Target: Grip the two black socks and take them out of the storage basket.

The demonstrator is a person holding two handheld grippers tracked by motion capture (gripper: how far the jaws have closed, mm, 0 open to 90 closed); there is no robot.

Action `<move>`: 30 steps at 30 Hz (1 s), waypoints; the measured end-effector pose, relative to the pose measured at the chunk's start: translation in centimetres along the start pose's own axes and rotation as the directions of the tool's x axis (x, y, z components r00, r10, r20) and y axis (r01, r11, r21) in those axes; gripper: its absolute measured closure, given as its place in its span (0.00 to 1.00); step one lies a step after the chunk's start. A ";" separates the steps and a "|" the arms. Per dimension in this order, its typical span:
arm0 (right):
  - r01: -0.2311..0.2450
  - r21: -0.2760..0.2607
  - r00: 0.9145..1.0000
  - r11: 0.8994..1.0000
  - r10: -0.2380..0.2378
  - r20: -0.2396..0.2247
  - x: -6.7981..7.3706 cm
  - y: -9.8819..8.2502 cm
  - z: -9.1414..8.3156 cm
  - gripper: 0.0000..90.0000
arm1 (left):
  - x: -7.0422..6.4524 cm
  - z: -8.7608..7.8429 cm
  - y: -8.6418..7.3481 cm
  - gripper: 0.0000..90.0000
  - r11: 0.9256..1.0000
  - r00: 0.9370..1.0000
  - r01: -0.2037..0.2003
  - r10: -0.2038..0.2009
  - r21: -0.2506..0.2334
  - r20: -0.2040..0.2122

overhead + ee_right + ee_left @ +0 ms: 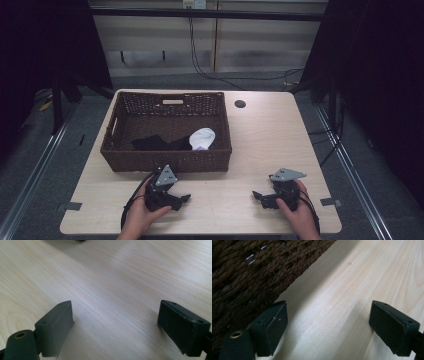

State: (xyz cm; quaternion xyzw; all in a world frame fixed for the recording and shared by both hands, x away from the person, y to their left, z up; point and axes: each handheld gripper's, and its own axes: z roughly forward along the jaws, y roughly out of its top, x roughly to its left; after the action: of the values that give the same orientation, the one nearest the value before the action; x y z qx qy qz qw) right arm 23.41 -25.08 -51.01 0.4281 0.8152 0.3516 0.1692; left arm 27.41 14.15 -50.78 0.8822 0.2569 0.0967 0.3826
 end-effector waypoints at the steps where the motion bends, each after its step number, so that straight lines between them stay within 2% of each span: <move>1: 0.000 0.000 1.000 1.000 0.000 0.000 0.0 0.0 0.0 0.13 | 0.0 0.0 0.0 0.17 1.000 1.000 0.000 0.000 0.000 0.000; 10: 0.000 0.000 1.000 1.000 0.000 0.000 0.0 0.0 0.0 0.14 | -0.1 -0.2 -0.1 0.18 1.000 1.000 0.008 -0.008 0.002 -0.015; 12: 0.000 0.000 1.000 1.000 0.000 0.000 0.0 0.0 0.0 0.13 | -0.1 -0.5 -0.1 0.19 0.999 0.999 0.036 -0.035 0.014 -0.009; 14: 0.000 0.000 1.000 1.000 0.000 0.000 0.0 0.0 0.0 0.13 | 0.1 -0.7 0.0 0.20 0.999 0.999 0.039 -0.039 0.022 -0.006; 15: 0.000 0.000 1.000 1.000 0.000 0.000 0.0 0.0 0.0 0.14 | 0.2 -1.0 0.1 0.22 0.997 0.998 0.063 -0.064 0.035 0.011; 20: 0.000 0.000 1.000 1.000 0.000 0.000 0.0 0.0 0.0 0.13 | 0.4 -1.9 0.4 0.23 0.996 0.997 0.073 -0.074 0.041 0.020; 22: 0.000 0.000 1.000 1.000 0.000 -0.001 0.0 0.0 0.0 0.13 | 0.4 -3.0 1.1 0.23 0.997 0.997 0.065 -0.066 0.046 0.029; 25: 0.000 0.000 1.000 1.000 0.000 -0.001 0.0 0.0 0.0 0.13 | 0.5 -4.0 2.0 0.23 0.996 0.996 0.080 -0.081 0.035 0.049; 29: 0.001 0.000 1.000 1.000 -0.001 0.000 0.0 0.0 0.0 0.13 | 0.6 -5.1 3.0 0.23 0.997 0.997 0.066 -0.067 0.037 0.048; 30: 0.000 0.000 1.000 1.000 0.000 0.000 0.0 0.0 0.0 0.14 | 0.6 -5.8 3.8 0.23 0.998 0.997 0.059 -0.061 0.037 0.053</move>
State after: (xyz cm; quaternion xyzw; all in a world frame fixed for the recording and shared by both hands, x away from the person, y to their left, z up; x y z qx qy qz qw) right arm 23.42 -25.09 -51.01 0.4278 0.8153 0.3518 0.1691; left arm 27.25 15.92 -44.09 0.8830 0.2744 0.0566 0.3765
